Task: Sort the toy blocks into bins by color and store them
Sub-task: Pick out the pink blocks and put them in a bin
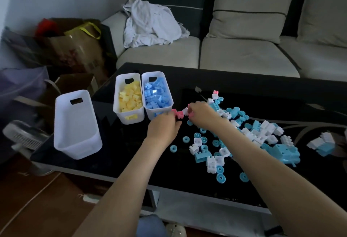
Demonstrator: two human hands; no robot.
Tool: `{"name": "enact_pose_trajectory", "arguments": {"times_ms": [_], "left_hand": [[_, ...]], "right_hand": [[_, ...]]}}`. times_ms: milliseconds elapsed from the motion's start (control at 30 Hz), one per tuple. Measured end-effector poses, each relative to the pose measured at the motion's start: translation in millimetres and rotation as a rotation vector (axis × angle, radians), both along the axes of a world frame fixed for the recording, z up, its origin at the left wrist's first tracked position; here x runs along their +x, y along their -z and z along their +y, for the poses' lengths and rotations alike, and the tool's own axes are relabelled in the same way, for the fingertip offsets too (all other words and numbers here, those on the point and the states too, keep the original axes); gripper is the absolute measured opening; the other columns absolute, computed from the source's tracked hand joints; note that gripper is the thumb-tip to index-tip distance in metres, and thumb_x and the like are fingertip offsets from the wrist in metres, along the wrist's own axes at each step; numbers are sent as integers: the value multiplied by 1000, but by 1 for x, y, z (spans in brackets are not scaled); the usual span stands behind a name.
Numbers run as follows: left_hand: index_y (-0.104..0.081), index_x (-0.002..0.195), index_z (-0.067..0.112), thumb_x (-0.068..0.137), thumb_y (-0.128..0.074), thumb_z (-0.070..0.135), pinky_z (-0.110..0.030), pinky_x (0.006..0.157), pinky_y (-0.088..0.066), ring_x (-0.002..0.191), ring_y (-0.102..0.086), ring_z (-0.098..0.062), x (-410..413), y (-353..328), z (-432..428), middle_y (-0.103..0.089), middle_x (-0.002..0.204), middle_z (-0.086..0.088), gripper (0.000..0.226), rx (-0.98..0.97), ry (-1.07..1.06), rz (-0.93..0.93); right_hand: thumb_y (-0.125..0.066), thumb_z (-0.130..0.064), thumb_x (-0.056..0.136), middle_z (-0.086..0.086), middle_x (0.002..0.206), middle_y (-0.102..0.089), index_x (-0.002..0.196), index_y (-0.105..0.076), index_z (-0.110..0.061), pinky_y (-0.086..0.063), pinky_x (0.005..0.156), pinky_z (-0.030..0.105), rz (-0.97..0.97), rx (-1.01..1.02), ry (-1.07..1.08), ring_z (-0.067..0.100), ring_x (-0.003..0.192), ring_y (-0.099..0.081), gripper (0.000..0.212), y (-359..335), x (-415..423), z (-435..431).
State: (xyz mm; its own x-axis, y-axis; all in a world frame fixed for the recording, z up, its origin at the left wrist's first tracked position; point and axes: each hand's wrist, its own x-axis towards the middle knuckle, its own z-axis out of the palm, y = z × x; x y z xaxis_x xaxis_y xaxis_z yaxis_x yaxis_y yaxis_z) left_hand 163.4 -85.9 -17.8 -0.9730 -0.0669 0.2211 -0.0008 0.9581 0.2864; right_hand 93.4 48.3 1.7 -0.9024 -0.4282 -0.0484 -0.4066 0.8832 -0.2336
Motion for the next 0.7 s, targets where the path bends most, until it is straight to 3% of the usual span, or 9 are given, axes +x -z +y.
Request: {"name": "enact_pose_trajectory", "arguments": {"times_ms": [200,333,467,600,700], "left_hand": [[-47,111,12,95,-45,35,-31,56,-39,78,-62,-26,0,-4,-14,-62,87,-7,28,-2,-128,55],[-47,104,14,94,-42,29,-30,56,-42,74,-58,-22,3,-1,-17,-56,79,-3,19,62,-143,28],[-51,109,13,93,-42,27,-31,61,-41,87,-58,-27,6,3,-21,-60,100,-9,24,75,-129,64],[-50,118,12,93,-43,29,-34,67,-45,95,-59,-28,8,3,-21,-60,109,-11,31,77,-150,65],[-53,112,12,94,-43,36,-35,69,-49,91,-60,-25,8,2,-24,-62,103,-8,32,93,-204,66]], "right_hand": [[-46,-9,87,-4,80,-47,92,-42,-20,-28,88,37,-41,64,37,20,91,-42,13,0,-6,-4],[-42,-7,88,4,98,-60,96,-52,-14,-28,83,35,29,-22,34,23,99,-50,15,-2,-7,-3],[-42,-4,85,5,105,-58,105,-56,-14,-44,87,39,37,-215,-48,25,102,-52,26,-7,-8,-10],[-55,-23,89,4,119,-55,124,-51,-18,-38,97,42,-48,-131,-113,25,117,-41,36,3,-7,-26],[-56,-25,88,3,113,-55,112,-50,-20,-34,94,40,-48,-53,-111,26,114,-40,26,15,-5,-35]]}}
